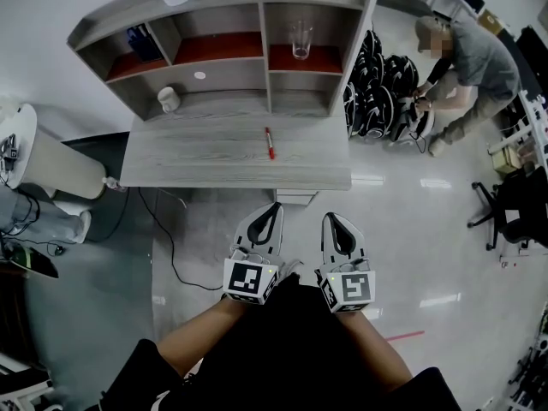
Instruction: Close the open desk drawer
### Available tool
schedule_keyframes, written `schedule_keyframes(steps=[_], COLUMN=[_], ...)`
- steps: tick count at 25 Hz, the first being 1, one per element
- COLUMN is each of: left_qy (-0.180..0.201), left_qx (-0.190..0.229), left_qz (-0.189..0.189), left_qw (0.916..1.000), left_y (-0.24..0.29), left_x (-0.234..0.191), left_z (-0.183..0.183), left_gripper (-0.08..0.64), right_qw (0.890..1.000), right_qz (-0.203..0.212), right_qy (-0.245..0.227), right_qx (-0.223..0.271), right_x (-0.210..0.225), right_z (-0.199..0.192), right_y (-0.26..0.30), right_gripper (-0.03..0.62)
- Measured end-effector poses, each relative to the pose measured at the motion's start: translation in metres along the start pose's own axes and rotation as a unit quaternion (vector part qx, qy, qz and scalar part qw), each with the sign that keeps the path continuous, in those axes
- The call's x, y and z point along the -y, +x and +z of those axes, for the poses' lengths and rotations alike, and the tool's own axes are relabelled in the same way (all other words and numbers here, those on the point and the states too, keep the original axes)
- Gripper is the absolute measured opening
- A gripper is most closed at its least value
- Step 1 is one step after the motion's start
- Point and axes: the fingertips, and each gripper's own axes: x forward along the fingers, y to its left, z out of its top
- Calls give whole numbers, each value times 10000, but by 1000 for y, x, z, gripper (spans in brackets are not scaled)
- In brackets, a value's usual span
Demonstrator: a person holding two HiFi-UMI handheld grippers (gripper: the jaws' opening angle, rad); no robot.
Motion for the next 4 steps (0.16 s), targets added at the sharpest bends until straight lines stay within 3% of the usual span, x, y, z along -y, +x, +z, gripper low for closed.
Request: schedule_keyframes(steps=[4], left_qy=[32], left_qx=[-103], left_qz=[-53], left_qw=[9999], left_y=[-7], left_x=[-9], left_z=[-10], left_gripper=[14], right_qw=[10000], right_qz=[-25], right_qy=[40], right_qx=[10], right_x=[-7], right_z=[-3], right_y=[1], right_gripper=[17])
